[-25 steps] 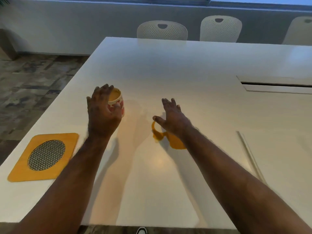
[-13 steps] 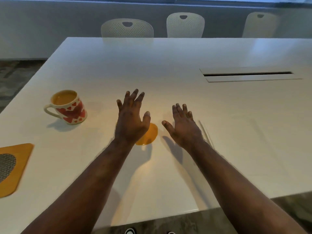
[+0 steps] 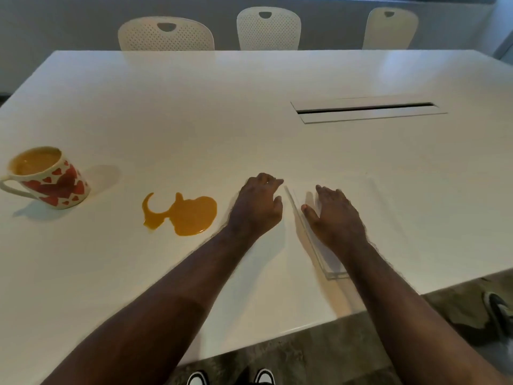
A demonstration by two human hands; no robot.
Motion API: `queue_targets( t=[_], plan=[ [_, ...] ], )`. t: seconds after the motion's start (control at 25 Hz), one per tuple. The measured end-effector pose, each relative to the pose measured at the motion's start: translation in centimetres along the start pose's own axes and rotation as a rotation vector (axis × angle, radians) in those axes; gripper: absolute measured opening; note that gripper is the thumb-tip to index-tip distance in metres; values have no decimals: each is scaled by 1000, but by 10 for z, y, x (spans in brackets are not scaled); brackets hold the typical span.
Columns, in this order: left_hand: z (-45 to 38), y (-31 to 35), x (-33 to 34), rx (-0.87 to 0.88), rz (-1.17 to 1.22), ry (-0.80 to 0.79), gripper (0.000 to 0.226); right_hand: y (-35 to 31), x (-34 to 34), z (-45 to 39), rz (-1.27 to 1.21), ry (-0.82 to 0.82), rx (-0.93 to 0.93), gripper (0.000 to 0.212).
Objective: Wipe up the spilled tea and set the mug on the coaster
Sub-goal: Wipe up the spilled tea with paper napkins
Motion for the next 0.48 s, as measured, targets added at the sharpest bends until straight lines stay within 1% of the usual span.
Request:
queue_targets(
  t=[0.08, 0.28, 0.36, 0.48],
  plan=[
    [-4, 8, 8, -23, -43, -25, 43, 4, -5, 4, 42, 41, 35, 69],
    [-13, 12, 23, -179, 33, -125, 37, 5, -4, 7, 35, -20, 107, 71],
    [-14, 14, 25, -211, 65, -130, 36, 4, -5, 7, 26, -13, 118, 67],
    [-16, 17, 31, -249, 102, -129, 33, 1, -8, 6, 22, -20, 112, 53]
  ],
)
Point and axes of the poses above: each hand's wrist, its own z-axis away from the middle knuckle, its own x-axis out of the palm, y = z × x, the point moved 3 cm from there along -z, towards the middle knuckle, and after that the axes turned 3 degrees about x, right-handed, at the moved point
